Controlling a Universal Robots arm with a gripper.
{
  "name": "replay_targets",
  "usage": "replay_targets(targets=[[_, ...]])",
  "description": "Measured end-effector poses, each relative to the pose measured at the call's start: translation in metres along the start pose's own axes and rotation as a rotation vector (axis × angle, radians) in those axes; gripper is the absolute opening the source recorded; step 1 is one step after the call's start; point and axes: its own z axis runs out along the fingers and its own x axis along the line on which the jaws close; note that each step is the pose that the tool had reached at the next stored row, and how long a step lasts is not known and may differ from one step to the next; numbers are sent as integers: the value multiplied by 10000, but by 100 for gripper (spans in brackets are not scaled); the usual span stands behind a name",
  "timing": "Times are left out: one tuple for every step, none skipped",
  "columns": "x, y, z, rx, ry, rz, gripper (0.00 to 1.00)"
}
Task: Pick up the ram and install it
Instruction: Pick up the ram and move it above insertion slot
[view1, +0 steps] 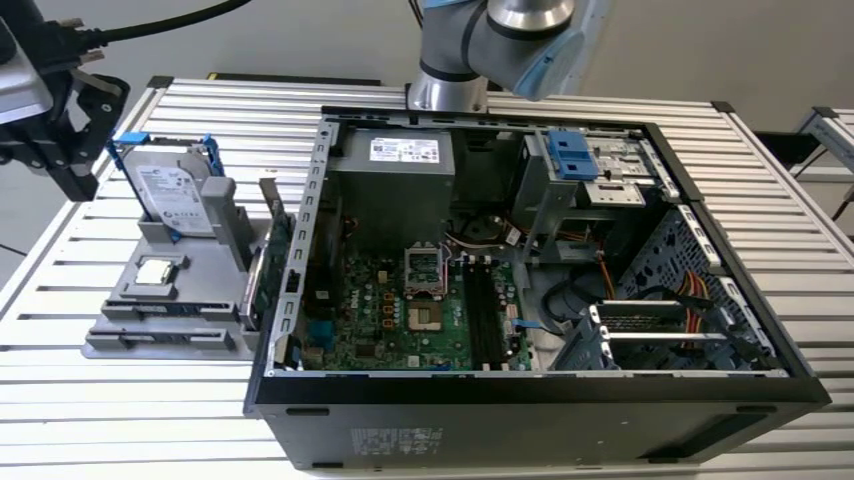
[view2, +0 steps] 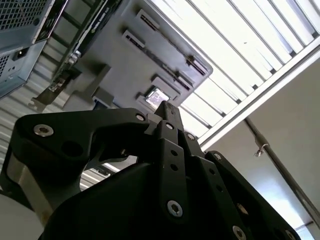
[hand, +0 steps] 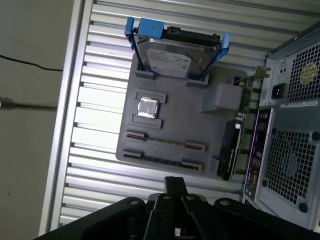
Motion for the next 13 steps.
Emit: replay_targets(targets=[[0,0,0,0,3,-70,0],[0,0,-1,2,7,-139,0],[0,0,0,2,10,-201,0],[0,0,0,2,13,-274,0],[0,0,0,3,16,-339,0],[0,0,0,3,20,-410,0],[0,0,0,4,23,-477,0],[0,0,0,4,26,-547,0],[0,0,0,5,29,-614,0],[0,0,0,5,33,-690,0],[0,0,0,6,37,-759,0],[0,0,0,6,40,-834,0],[0,0,0,7,43,-908,0]])
